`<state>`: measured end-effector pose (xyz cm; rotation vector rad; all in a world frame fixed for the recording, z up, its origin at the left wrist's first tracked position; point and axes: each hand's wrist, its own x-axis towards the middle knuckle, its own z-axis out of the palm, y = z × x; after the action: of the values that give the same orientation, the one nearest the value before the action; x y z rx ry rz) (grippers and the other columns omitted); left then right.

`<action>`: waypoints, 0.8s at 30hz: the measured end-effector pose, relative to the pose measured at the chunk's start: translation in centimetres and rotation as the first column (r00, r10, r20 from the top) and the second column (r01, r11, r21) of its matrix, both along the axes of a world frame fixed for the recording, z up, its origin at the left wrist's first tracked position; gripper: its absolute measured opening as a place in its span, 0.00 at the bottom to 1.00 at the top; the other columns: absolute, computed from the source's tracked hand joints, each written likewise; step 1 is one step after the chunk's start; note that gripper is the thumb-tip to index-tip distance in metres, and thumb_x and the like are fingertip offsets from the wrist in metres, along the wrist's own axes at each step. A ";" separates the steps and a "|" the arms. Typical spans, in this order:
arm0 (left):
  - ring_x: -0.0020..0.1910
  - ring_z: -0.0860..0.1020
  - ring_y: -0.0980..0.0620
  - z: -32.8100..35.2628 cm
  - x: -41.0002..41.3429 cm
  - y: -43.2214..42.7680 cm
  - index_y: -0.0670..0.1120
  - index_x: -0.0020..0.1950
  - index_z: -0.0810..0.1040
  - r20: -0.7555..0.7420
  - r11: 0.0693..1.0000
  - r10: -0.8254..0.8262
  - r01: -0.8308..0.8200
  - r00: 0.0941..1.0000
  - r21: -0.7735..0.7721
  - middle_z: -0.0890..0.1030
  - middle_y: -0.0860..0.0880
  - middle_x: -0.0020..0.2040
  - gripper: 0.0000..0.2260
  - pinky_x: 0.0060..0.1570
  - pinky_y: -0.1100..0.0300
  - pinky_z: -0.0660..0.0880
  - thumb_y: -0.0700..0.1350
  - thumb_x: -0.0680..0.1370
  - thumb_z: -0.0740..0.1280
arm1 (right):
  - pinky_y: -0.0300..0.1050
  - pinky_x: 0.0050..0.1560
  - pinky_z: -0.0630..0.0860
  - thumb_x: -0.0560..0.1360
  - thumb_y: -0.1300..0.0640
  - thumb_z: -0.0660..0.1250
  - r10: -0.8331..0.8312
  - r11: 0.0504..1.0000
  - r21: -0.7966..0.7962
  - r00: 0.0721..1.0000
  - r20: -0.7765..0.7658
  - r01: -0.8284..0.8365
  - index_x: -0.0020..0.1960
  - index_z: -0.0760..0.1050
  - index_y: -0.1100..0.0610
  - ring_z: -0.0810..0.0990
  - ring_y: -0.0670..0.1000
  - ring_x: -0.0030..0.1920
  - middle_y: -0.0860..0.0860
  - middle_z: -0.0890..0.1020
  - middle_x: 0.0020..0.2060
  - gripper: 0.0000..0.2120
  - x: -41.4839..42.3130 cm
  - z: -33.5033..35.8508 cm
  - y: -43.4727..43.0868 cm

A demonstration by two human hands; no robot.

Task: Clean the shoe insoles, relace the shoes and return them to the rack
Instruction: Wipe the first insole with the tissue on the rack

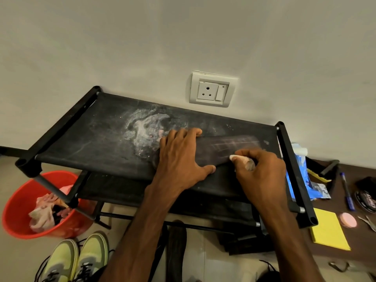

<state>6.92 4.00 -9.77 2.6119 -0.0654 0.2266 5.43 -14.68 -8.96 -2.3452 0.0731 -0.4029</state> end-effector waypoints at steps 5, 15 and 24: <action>0.70 0.63 0.50 -0.2 -0.1 -0.3 0.56 0.75 0.68 0.015 0.999 -0.028 0.028 0.999 0.024 0.68 0.53 0.70 0.40 0.70 0.55 0.55 0.66 0.66 0.76 | 0.47 0.41 0.83 0.76 0.54 0.75 0.093 0.995 -0.045 0.995 0.024 -0.092 0.45 0.87 0.51 0.83 0.42 0.37 0.44 0.85 0.37 0.02 -0.2 -0.3 1.6; 0.67 0.65 0.50 -0.6 -0.1 -0.5 0.56 0.70 0.72 0.072 1.000 -0.003 0.003 0.997 0.007 0.71 0.52 0.66 0.37 0.68 0.53 0.60 0.66 0.65 0.76 | 0.50 0.43 0.84 0.75 0.51 0.73 0.091 0.989 -0.115 0.994 -0.058 -0.097 0.48 0.87 0.49 0.84 0.45 0.39 0.44 0.86 0.38 0.05 0.4 -0.7 1.8; 0.65 0.67 0.50 -0.8 -0.2 -0.4 0.58 0.68 0.73 0.056 1.000 0.026 -0.025 0.998 -0.013 0.73 0.53 0.64 0.37 0.67 0.53 0.62 0.68 0.62 0.76 | 0.54 0.43 0.83 0.73 0.51 0.71 -0.056 0.986 -0.163 0.995 -0.086 0.042 0.45 0.85 0.50 0.83 0.52 0.39 0.47 0.85 0.37 0.05 1.6 -0.1 0.0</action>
<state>6.76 3.59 -10.60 2.5955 -0.0499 0.3093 7.03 -14.64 -9.11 -2.5252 0.1462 -0.3378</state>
